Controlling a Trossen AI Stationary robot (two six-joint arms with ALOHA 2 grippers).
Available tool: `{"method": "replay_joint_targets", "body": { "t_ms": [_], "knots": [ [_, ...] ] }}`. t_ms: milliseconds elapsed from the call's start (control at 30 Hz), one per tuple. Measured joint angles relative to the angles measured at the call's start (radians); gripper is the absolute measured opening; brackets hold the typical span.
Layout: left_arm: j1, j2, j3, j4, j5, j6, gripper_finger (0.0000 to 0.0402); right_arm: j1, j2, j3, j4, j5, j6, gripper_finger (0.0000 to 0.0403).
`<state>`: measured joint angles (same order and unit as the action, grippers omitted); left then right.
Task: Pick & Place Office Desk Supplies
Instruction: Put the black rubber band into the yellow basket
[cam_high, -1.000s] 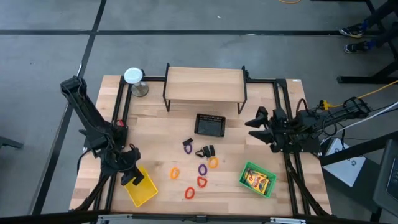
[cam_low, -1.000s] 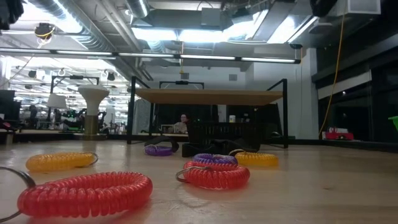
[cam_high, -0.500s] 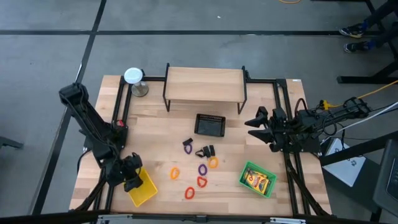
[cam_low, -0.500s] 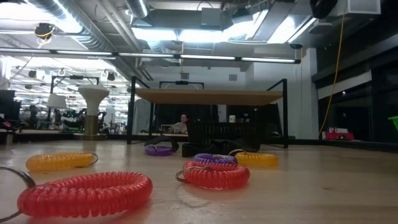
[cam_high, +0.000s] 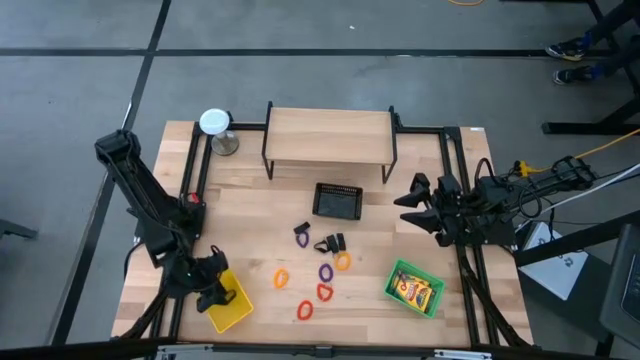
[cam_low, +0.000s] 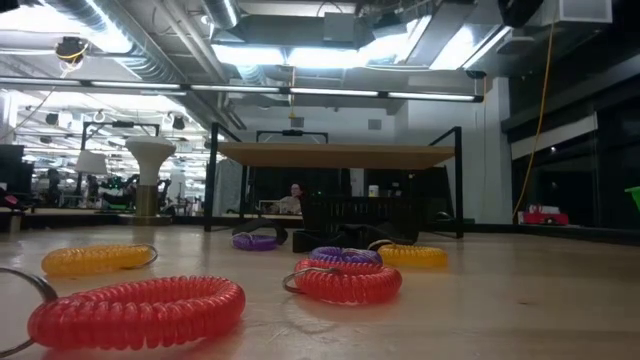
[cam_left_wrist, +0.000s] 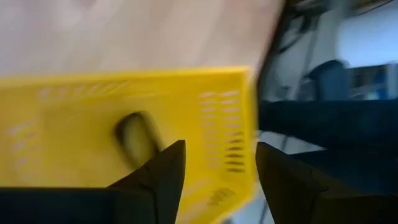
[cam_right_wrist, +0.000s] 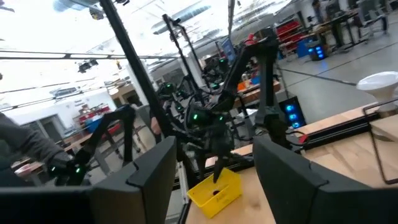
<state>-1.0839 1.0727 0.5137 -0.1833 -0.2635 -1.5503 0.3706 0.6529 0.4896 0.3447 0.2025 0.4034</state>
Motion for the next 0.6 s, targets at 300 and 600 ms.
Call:
{"method": "replay_joint_targets", "body": {
  "t_ms": [300,600],
  "knots": [
    [0.120,-0.184,0.078,-0.069,-0.148,0.177,0.0168,0.000,0.000,0.000,0.000,-0.035,-0.028,0.0214],
    [0.551,-0.253,0.094,-0.275,-0.148,0.424,0.0166,0.000,0.000,0.000,-0.001,-0.035,-0.053,0.0214]
  ]
}}
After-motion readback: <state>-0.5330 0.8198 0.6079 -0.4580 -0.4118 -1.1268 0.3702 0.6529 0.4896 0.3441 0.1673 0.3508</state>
